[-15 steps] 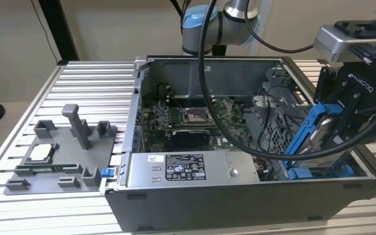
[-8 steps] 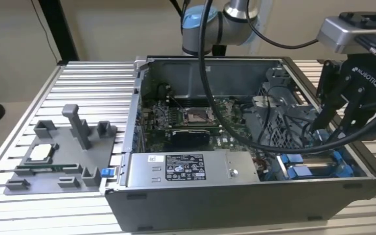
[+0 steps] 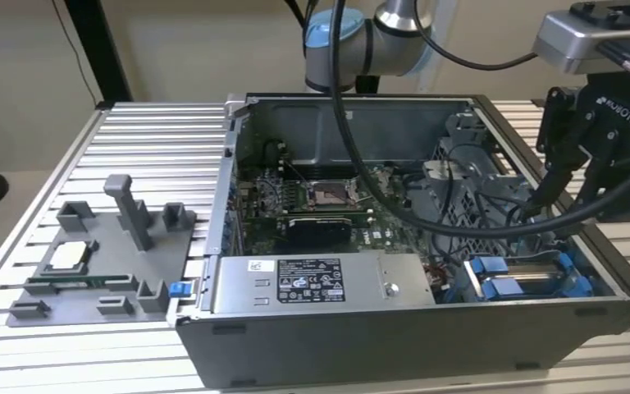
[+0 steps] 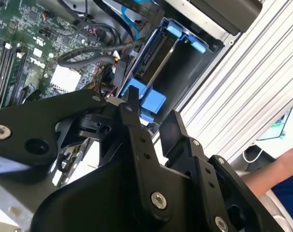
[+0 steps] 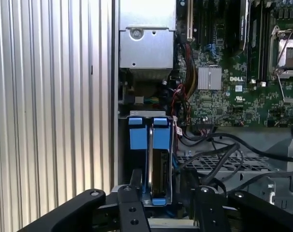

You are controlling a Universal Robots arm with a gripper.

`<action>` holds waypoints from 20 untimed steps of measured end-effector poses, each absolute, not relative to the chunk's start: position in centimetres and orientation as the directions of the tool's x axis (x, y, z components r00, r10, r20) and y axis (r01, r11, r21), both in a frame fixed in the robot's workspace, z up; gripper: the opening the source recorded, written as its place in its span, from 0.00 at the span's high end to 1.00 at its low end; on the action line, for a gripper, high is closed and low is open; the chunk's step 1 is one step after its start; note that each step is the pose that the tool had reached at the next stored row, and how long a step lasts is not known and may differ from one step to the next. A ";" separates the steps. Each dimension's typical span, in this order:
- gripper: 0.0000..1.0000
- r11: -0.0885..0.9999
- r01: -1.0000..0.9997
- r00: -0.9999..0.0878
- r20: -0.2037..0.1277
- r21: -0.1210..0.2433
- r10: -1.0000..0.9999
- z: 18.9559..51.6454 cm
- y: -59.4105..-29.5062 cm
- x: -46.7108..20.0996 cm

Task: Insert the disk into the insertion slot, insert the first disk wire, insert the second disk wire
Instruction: 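Insert the disk into the insertion slot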

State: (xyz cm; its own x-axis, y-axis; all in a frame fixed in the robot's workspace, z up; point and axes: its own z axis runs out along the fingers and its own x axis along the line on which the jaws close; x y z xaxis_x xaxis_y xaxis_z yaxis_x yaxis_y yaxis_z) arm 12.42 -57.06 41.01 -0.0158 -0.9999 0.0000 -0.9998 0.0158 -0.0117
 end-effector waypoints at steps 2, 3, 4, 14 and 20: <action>0.00 0.014 -0.999 -0.014 0.000 -0.029 -1.000 40.9 -56.8 12.3; 0.00 0.012 -0.999 -0.012 0.000 -0.035 -1.000 40.8 -56.6 12.2; 0.00 0.010 -0.999 -0.010 0.000 -0.039 -1.000 40.6 -56.2 12.2; 0.00 -0.050 -0.996 0.050 0.003 -0.075 -0.999 39.3 -53.9 12.1; 0.00 -0.105 -0.991 0.105 0.004 -0.081 -0.994 39.3 -54.1 11.8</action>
State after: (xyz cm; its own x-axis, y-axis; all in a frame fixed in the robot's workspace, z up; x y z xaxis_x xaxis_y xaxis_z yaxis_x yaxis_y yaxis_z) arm 11.79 -54.09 39.32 0.1052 -0.9944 0.0037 -0.9911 -0.1052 -0.0812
